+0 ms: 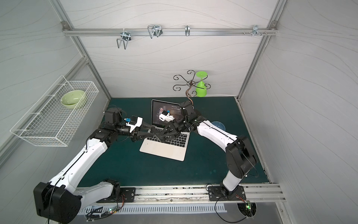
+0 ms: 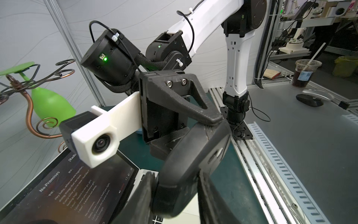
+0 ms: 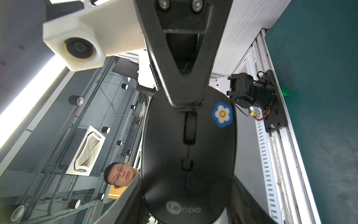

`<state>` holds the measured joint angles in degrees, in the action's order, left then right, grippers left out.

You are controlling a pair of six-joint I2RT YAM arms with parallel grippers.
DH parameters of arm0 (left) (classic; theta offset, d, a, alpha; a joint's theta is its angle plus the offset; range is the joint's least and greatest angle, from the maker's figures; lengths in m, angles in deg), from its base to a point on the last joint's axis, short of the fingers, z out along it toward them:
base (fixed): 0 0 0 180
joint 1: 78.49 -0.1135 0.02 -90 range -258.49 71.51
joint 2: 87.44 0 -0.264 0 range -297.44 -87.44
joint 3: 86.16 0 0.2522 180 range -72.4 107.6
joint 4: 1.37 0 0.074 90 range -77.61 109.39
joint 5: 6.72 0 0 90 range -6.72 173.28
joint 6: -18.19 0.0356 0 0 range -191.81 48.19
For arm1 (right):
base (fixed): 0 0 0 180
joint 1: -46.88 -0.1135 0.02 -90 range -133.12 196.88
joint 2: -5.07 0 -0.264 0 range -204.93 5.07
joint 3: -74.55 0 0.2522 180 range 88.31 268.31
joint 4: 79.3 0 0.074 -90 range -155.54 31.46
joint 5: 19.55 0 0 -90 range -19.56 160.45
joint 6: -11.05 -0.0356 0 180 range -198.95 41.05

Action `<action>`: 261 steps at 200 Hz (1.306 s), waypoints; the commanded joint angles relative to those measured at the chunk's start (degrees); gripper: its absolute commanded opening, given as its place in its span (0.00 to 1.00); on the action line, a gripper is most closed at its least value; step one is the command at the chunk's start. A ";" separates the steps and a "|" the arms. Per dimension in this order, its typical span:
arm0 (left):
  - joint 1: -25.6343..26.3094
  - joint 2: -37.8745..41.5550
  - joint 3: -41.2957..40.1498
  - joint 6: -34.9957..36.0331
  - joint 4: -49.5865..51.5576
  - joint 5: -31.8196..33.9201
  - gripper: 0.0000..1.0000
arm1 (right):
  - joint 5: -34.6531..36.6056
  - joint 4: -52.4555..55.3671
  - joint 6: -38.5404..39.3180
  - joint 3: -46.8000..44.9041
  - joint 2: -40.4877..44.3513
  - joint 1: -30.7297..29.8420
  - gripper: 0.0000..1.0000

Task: Remove the wireless mouse receiver from the laptop
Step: Pick up the mouse from the center of the board, then remove the lid from the mouse.

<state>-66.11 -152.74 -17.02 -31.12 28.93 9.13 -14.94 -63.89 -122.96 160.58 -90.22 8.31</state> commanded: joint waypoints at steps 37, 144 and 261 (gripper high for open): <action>1.64 -0.42 -0.20 -0.86 0.70 -3.75 0.12 | 8.13 -7.23 -5.50 4.34 -5.52 3.32 0.36; 1.37 -4.98 1.31 -23.69 -9.14 6.47 0.00 | 26.28 12.11 12.40 2.41 1.18 12.32 0.99; -1.00 -19.09 11.91 -54.56 3.24 7.64 0.00 | 34.64 15.70 22.95 -3.61 9.62 9.76 0.96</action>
<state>-66.92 -172.09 -7.21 -82.86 30.33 19.51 19.00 -52.16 -104.01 155.53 -80.73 20.44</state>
